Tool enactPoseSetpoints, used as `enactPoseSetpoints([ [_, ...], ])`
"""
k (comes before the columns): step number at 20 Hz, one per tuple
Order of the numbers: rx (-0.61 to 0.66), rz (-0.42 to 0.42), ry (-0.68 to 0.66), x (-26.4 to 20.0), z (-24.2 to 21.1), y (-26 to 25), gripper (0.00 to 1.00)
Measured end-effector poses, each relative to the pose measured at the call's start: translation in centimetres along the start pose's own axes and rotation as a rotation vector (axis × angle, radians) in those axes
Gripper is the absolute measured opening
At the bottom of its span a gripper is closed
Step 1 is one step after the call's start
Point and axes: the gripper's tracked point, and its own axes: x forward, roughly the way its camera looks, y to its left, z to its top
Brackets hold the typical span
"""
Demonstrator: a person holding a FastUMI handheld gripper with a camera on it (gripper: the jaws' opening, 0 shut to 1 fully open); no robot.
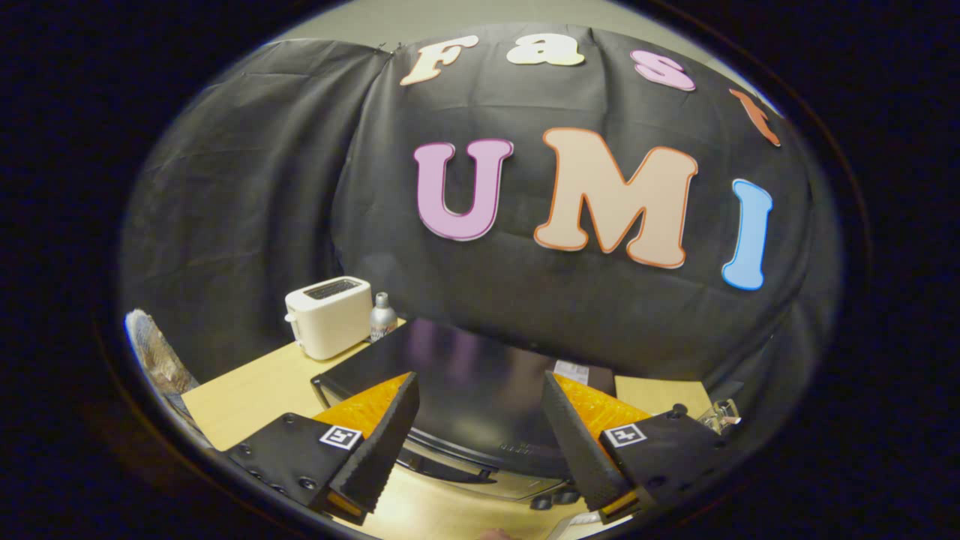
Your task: Open the toaster oven, put the food inside, and close the toaster oven door.
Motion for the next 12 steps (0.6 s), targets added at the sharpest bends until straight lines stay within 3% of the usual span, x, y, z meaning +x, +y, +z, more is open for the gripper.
enactPoseSetpoints([
  [6, -0.028, -0.02, 0.102, 1.4, -5.1, 0.4, 1.0],
  [12, 0.077, 0.003, 0.103, 0.7, -6.3, 0.4, 0.99],
])
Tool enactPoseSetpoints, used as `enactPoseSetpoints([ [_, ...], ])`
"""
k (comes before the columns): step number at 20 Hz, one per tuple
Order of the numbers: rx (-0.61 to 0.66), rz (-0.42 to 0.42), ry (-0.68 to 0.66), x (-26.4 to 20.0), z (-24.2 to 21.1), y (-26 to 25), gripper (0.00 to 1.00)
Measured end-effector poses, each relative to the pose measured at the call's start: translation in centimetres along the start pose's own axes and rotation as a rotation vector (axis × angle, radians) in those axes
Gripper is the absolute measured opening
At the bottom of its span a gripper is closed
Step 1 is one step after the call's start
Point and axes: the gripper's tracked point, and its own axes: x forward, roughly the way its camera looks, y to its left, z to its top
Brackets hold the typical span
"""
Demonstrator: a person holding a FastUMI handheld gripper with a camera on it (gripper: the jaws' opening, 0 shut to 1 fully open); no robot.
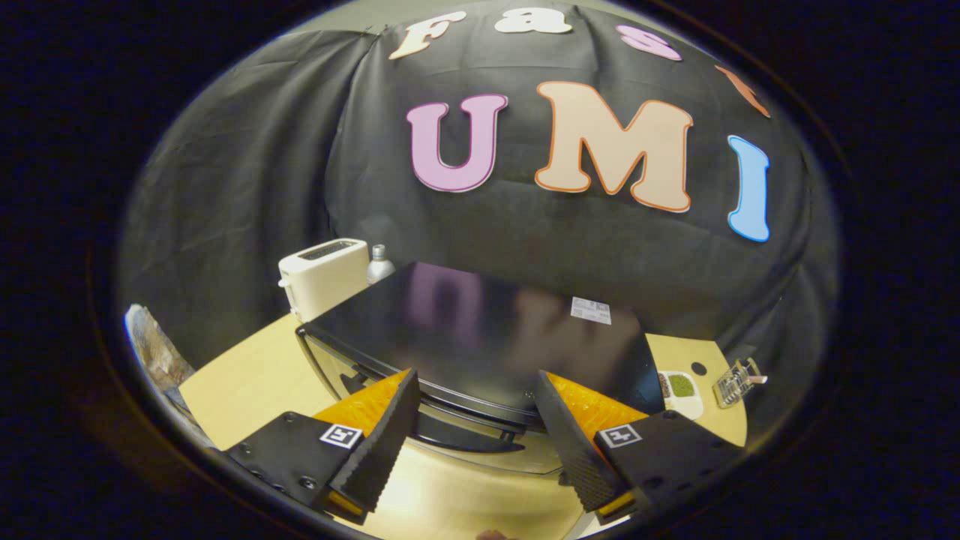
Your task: Open the toaster oven, put the food inside, and close the toaster oven door.
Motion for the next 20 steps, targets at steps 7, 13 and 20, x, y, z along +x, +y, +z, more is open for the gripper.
enactPoseSetpoints([
  [7, 0.035, 0.071, 0.033, -4.0, -3.7, 2.1, 0.96],
  [13, 0.06, 0.167, 0.163, -7.3, -9.3, 4.4, 0.96],
  [20, 0.046, 0.219, 0.317, -8.7, -15.9, 6.3, 0.97],
])
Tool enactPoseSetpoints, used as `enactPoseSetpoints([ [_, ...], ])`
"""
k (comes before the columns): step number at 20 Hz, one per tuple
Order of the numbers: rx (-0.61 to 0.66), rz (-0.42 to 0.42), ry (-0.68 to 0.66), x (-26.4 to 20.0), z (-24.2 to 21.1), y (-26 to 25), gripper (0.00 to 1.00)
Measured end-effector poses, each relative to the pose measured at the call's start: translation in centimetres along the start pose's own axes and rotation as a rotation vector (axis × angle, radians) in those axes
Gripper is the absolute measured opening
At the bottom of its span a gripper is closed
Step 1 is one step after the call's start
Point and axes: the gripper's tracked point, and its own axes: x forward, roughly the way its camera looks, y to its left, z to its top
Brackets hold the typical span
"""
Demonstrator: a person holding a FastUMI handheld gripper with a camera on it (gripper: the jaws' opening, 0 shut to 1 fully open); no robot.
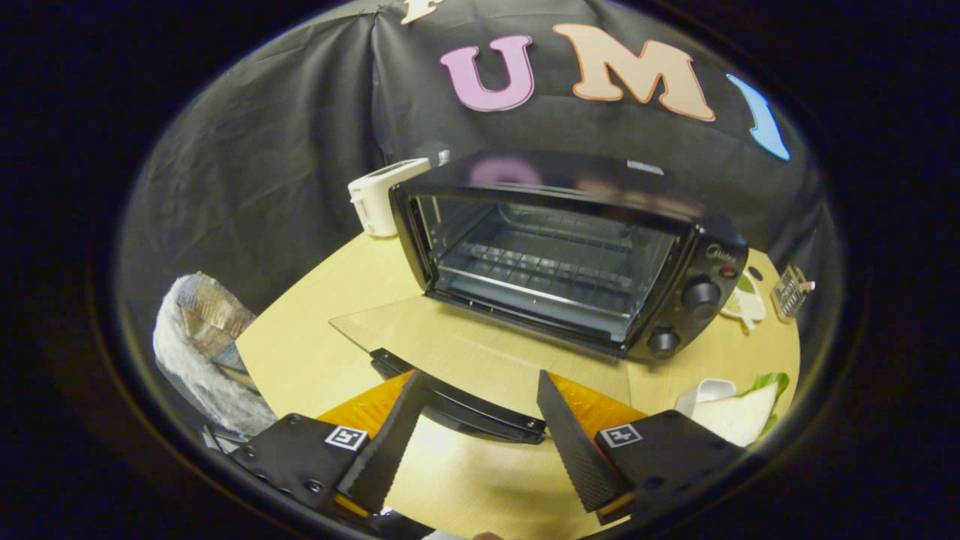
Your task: Open the toaster oven, put the food inside, and close the toaster oven door.
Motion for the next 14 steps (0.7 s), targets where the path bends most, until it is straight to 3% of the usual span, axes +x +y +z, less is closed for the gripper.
enactPoseSetpoints([
  [8, -0.201, -0.023, 0.055, 2.1, -4.7, 0.2, 1.0],
  [14, -0.199, -0.022, 0.067, 2.7, -5.6, -0.5, 1.0],
])
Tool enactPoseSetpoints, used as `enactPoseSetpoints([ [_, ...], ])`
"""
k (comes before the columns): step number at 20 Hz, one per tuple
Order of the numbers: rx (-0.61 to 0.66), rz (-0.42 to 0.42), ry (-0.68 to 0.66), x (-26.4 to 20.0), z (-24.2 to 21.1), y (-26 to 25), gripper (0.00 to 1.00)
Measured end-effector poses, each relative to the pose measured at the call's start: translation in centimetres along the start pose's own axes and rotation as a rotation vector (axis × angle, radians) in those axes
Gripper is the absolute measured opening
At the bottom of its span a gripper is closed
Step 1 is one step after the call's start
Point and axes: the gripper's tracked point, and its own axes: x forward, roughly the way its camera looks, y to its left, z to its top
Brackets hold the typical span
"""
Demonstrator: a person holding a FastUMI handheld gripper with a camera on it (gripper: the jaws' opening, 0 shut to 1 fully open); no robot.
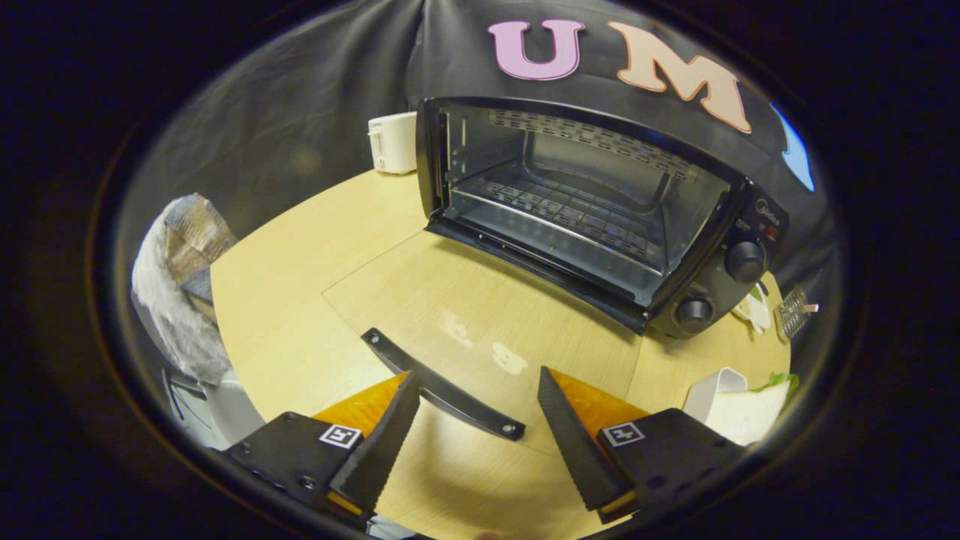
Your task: Open the toaster oven, put the food inside, and close the toaster oven door.
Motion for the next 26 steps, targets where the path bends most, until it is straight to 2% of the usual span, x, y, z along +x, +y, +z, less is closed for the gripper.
enactPoseSetpoints([
  [4, 0.048, 0.029, -0.013, -1.2, 0.8, -0.2, 1.0],
  [8, 0.057, -0.015, -0.128, -3.9, 4.4, -3.0, 1.0],
  [16, 0.229, -0.229, -0.28, -9.3, 9.7, -15.5, 1.0],
  [22, 0.337, -0.413, -0.304, -12.9, 7.9, -25.9, 1.0],
  [26, 0.378, -0.464, -0.257, -13.6, 4.4, -29.9, 1.0],
])
